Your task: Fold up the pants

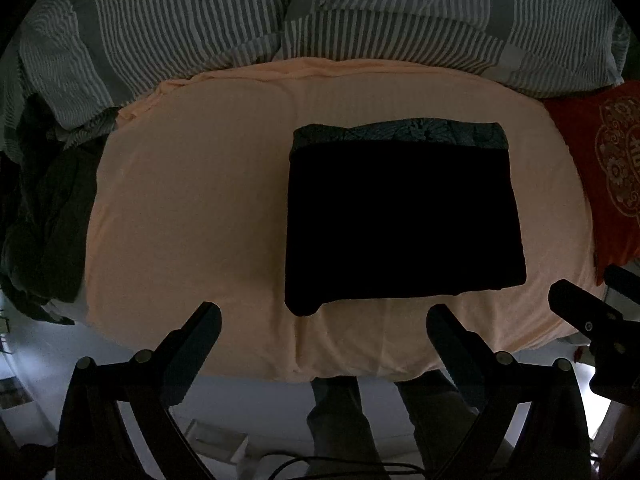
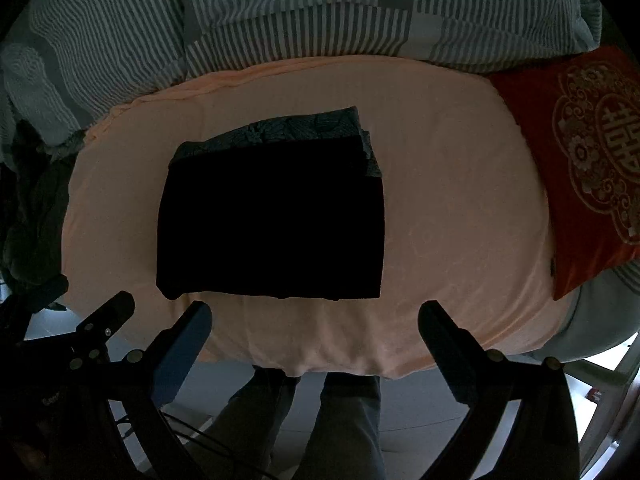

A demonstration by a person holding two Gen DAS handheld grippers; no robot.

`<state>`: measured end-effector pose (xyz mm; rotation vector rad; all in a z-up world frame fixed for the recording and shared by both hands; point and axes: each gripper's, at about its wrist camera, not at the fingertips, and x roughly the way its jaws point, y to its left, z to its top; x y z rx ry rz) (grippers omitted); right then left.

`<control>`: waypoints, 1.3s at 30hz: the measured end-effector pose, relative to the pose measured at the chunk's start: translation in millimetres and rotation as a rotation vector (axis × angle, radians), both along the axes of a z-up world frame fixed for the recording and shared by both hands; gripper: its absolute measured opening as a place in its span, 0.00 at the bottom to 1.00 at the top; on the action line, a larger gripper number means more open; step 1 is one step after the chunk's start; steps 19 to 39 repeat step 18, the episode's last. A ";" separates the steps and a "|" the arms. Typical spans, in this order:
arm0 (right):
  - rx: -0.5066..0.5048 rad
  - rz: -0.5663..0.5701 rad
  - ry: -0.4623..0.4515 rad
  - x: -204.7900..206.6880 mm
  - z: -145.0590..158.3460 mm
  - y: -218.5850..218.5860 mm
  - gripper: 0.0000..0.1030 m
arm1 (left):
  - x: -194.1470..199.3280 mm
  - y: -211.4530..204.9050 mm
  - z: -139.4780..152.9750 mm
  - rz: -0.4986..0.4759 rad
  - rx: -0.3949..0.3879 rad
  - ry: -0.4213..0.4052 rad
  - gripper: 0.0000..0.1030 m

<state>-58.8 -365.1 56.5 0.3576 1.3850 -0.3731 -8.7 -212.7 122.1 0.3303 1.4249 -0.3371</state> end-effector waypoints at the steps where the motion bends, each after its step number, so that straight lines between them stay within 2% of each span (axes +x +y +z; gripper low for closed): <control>1: 0.000 0.000 0.000 0.2 0.1 0.1 1.00 | 0.1 0.3 0.1 -0.001 -0.001 0.000 1.00; 11: -0.001 0.000 0.002 0.8 0.4 -0.1 1.00 | 1.8 3.7 -1.7 0.008 -0.014 0.013 1.00; 15: -0.001 -0.002 0.002 0.2 0.1 0.0 1.00 | -0.5 1.7 2.1 -0.007 -0.027 -0.019 1.00; 18: -0.001 -0.004 0.004 -1.3 -0.9 -0.3 1.00 | -1.3 -0.3 1.5 -0.011 -0.034 -0.007 1.00; 39: -0.001 -0.004 0.004 -1.3 -0.9 -0.3 1.00 | -1.3 -0.3 1.5 -0.011 -0.034 -0.007 1.00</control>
